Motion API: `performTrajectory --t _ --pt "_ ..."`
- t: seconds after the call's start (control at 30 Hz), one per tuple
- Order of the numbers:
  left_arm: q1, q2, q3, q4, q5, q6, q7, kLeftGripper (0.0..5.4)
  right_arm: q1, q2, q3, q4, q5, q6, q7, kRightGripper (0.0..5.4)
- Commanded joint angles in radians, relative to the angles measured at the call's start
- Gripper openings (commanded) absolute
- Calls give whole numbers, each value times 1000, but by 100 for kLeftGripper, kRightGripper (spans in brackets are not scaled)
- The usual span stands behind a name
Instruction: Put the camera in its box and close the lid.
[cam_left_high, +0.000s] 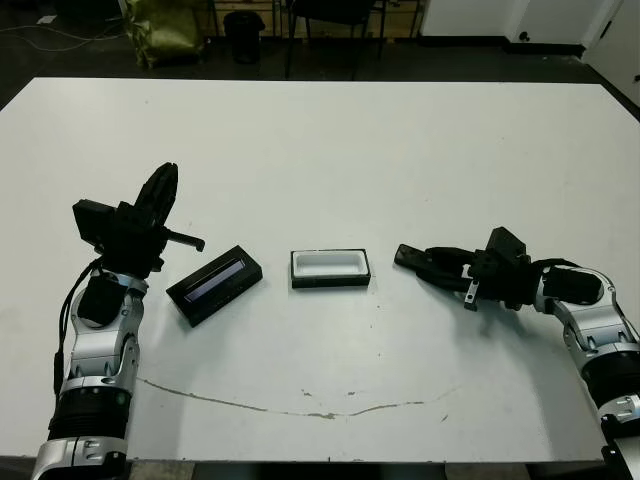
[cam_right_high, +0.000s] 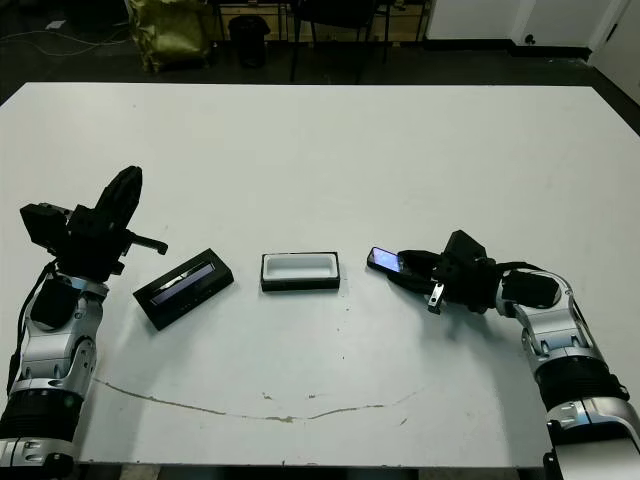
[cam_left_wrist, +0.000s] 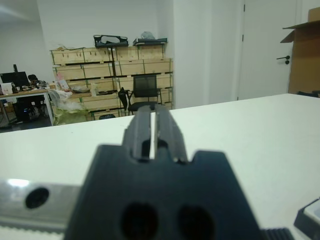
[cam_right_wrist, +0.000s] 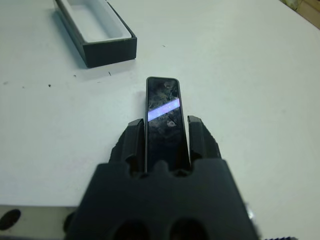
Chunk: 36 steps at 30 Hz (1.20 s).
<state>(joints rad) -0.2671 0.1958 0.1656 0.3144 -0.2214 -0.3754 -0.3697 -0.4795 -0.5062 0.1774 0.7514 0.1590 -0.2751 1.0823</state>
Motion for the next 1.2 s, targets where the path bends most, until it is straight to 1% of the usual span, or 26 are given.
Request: performTrajectory --t 0.03,0.07,0.1,0.17,0.23,0.27,0.33,0.4,0.47,0.53,0.63,0.67,0.7,0.77,0.83,0.9,0.97,1.03,1.2 --pt "16 2 -1 9 4 6 5 0 71 30 38 133 -49 68 65 95" --pt "16 2 -1 12 4 5 4 0 65 32 33 148 -47 58 63 95" --pt "15 2 0 13 3 4 3 0 53 42 14 180 -28 40 80 94" --pt "15 3 0 16 1 0 -1 0 21 57 -18 233 2 37 113 93" --pt "16 1 0 12 -2 6 0 0 -6 54 -42 212 29 102 129 87" --pt "17 1 0 10 -2 10 1 0 -13 50 -48 192 33 121 126 86" --pt "15 2 0 16 -1 0 -2 0 -23 37 -74 105 53 110 123 86" --pt "16 2 -1 12 2 4 2 0 -34 23 -100 4 84 169 126 86" --pt "18 1 -1 7 0 12 3 0 -67 22 -124 -50 124 214 168 125" --pt "20 0 -2 3 -1 16 4 0 -127 31 -143 -50 170 273 241 128" --pt "21 -3 -2 4 -5 13 1 0 -184 16 -130 -115 157 313 262 87" --pt "21 -4 -2 6 -5 12 1 0 -203 12 -123 -137 158 360 269 83" --pt "21 -4 -2 7 -3 8 2 0 -221 11 -115 -161 157 388 280 83" --pt "20 -5 -3 12 1 1 4 0 -251 24 -105 -177 158 378 318 83" --pt "22 -6 -4 9 7 2 9 0 -275 34 -81 -198 151 431 326 83" --pt "23 -6 -5 8 5 3 8 0 -290 46 -55 -219 142 462 329 83" --pt "23 -7 -5 8 5 3 8 0 -306 64 -35 -218 146 471 355 83" --pt "23 -7 -4 10 5 2 8 0 -311 80 -26 -213 141 440 364 83" --pt "22 -7 -3 13 -1 -1 1 0 -320 93 -9 -231 118 423 350 83"
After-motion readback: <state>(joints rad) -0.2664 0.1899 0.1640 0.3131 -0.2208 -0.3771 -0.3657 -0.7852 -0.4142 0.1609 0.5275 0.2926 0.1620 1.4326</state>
